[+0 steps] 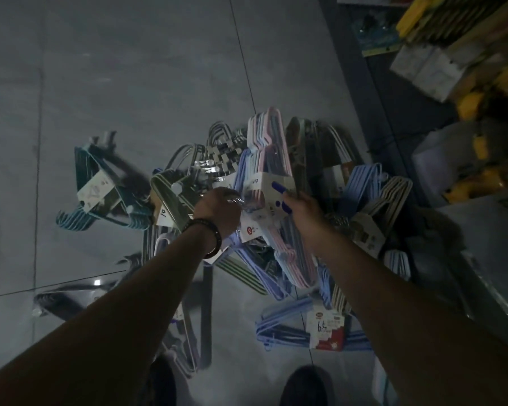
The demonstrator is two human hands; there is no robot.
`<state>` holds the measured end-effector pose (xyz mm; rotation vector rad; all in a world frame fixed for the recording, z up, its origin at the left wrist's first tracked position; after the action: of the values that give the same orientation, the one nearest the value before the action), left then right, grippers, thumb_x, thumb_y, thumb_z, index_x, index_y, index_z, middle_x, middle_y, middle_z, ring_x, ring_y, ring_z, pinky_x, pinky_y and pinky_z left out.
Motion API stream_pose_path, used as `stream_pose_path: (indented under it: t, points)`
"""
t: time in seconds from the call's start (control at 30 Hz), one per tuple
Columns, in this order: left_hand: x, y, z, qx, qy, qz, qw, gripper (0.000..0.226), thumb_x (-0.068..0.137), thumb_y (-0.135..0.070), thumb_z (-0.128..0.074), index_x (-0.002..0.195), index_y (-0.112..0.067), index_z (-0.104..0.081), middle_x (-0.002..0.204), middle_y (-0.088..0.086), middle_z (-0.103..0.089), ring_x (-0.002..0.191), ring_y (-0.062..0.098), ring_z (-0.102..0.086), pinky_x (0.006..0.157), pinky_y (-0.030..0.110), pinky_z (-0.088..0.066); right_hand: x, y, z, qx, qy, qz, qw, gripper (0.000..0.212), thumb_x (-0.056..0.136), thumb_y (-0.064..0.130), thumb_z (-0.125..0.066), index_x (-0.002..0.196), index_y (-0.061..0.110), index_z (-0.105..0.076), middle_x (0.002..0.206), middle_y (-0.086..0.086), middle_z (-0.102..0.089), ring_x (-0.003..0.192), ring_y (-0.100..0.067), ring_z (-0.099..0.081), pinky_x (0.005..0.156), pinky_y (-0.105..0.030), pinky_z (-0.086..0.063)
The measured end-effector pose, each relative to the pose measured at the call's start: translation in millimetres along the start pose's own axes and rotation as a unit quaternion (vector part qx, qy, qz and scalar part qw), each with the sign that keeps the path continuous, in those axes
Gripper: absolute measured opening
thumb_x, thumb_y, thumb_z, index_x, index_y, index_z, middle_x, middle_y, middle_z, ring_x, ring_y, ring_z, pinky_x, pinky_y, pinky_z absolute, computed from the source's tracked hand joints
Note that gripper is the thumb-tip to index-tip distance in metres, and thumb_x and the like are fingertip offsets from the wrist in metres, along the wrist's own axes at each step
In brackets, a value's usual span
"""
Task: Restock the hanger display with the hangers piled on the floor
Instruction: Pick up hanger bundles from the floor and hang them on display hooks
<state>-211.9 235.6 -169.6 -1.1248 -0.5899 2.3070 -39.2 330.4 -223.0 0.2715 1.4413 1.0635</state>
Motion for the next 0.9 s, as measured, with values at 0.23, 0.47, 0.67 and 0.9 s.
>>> stream_pose_path:
  t: [0.23, 0.47, 0.67, 0.9]
  points:
    - [-53, -47, 22, -0.088, 0.019, -0.052, 0.995, 0.045, 0.100, 0.005, -0.038, 0.083, -0.025, -0.068, 0.070, 0.004, -0.061, 0.048, 0.016, -0.046, 0.053, 0.030, -0.042, -55, 20, 21, 0.068, 0.024, -0.032, 0.997, 0.020, 0.106, 0.033, -0.058, 0.107, 0.017, -0.071, 0.087, -0.004, -0.063, 0.060, -0.005, -0.056, 0.055, -0.025, -0.037]
    - [-118, -111, 57, 0.068, 0.052, -0.167, 0.982, 0.042, 0.100, 0.004, -0.043, 0.089, -0.029, -0.067, 0.094, 0.002, -0.069, 0.073, 0.017, -0.061, 0.053, 0.021, -0.041, -134, 35, 57, 0.083, 0.091, -0.059, 0.991, 0.020, 0.097, 0.036, -0.071, 0.099, 0.017, -0.066, 0.086, -0.016, -0.061, 0.062, -0.021, -0.057, 0.063, -0.041, -0.055]
    - [-204, -193, 120, 0.157, 0.094, -0.260, 0.948, 0.028, 0.104, -0.006, -0.044, 0.116, -0.026, -0.061, 0.103, -0.001, -0.067, 0.075, 0.014, -0.060, 0.060, 0.027, -0.046, -263, 156, 124, -0.270, -0.181, 0.256, 0.910, 0.083, 0.065, 0.058, -0.088, 0.126, 0.020, -0.046, 0.127, -0.007, -0.049, 0.110, -0.021, -0.052, 0.082, -0.035, -0.057]
    - [-362, -345, 224, 0.219, 0.161, -0.399, 0.875, 0.034, 0.102, -0.006, -0.053, 0.124, -0.032, -0.048, 0.095, -0.009, -0.067, 0.079, 0.007, -0.065, 0.071, 0.035, -0.055, -400, 328, 172, -0.591, 0.027, 0.342, 0.730, 0.128, 0.064, 0.075, -0.078, 0.162, 0.020, -0.017, 0.171, -0.011, -0.012, 0.159, -0.034, -0.004, 0.125, -0.061, -0.013]
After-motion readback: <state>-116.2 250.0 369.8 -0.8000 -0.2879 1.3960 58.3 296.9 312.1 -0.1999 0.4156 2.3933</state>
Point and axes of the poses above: each hand's wrist, its own x-axis towards the middle knuckle, its own z-axis out of the back of the hand, y = z × x, the point moved 4 cm from there along x, towards the middle knuckle
